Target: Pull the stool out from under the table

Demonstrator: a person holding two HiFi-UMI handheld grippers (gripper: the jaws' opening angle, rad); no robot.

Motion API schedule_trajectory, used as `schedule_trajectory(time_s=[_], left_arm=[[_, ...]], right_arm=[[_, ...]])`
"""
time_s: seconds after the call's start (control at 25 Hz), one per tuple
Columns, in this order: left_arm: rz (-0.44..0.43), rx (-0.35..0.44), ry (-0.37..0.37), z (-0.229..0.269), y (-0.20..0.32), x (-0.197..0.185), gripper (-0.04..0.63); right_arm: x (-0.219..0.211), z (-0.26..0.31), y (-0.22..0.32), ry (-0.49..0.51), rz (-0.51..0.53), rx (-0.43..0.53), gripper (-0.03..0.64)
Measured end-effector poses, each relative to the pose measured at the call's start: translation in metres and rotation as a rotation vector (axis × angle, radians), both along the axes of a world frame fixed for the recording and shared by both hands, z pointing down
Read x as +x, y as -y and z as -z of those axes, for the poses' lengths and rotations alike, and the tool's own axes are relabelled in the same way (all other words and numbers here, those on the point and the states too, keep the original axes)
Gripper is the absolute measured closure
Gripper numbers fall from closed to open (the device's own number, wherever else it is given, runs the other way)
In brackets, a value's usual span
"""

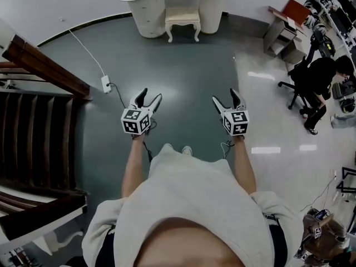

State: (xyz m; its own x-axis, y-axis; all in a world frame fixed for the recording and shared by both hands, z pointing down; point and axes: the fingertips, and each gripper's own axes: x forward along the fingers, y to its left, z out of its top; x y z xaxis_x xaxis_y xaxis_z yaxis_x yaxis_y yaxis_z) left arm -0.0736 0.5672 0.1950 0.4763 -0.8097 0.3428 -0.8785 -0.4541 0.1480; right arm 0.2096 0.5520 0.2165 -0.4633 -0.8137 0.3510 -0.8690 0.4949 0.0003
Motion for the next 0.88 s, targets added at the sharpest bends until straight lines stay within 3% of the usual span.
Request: schedule_trajectory(time_s=[0.48,0.88], left_arm=[[-0.003,0.003,0.019,-0.007,0.049,-0.004,0.330],[-0.023,0.000,-0.024,-0.023,0.168,-0.014,0.330]], right_arm=[[-0.003,-0.008,0.047,-0.004,0.006,0.005,0.295],[-0.017,-0.008,0.158,-0.040,-0.013,0.004,0.295]])
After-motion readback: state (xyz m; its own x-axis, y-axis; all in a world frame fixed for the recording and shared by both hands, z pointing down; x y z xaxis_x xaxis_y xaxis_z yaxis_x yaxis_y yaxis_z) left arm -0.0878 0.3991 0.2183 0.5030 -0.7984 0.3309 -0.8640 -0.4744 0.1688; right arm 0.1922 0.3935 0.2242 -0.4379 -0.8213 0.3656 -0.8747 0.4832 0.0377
